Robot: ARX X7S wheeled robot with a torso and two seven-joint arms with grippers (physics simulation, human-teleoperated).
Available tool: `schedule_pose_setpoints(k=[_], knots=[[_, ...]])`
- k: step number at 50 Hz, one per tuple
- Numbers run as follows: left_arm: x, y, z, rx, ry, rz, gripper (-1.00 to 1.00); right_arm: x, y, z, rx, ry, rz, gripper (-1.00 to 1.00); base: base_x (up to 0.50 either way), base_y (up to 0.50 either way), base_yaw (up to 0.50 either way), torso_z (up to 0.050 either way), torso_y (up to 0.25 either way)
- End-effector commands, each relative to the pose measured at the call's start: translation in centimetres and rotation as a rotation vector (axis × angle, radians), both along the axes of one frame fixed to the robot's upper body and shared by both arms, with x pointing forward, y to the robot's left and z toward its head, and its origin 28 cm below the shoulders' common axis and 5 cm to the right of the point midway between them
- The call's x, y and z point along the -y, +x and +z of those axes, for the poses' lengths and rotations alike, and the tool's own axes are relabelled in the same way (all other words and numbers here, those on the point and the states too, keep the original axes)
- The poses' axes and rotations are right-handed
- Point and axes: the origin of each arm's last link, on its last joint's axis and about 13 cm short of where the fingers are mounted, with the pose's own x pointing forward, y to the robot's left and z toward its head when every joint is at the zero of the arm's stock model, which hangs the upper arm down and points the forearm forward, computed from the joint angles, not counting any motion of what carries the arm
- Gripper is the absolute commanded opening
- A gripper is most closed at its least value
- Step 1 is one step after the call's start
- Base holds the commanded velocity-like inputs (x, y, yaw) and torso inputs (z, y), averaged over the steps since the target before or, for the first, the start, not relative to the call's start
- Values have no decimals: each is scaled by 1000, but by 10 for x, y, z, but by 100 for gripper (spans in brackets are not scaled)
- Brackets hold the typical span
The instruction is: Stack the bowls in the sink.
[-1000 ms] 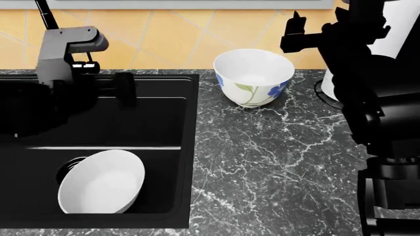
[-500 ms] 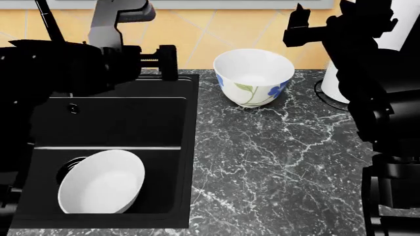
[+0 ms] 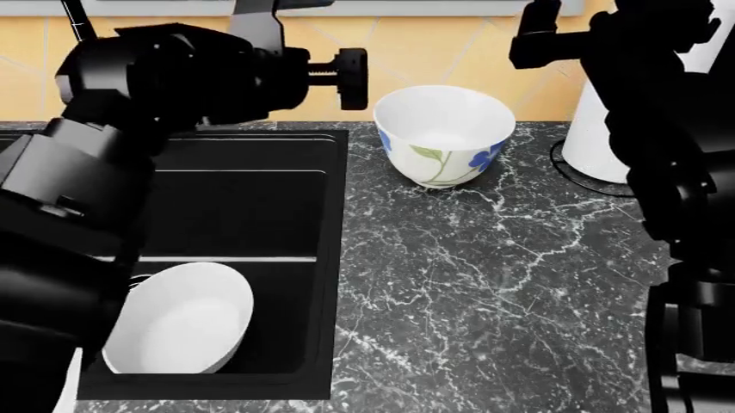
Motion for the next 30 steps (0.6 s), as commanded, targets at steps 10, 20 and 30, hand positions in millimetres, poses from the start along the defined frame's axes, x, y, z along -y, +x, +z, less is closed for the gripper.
schedule_pose_setpoints(k=[10,20,30], knots=[[26,13,-8,38,12,-43,100,3,0,7,8,-4,-11,100,0,0,0,0,0],[33,12,-17,32,18,-62,100,2,0,7,6,-10,-7,100,0,0,0,0,0],[40,13,-20,66,0,-68,100,4,2,7,3,-12,-12,100,0,0,0,0,0]])
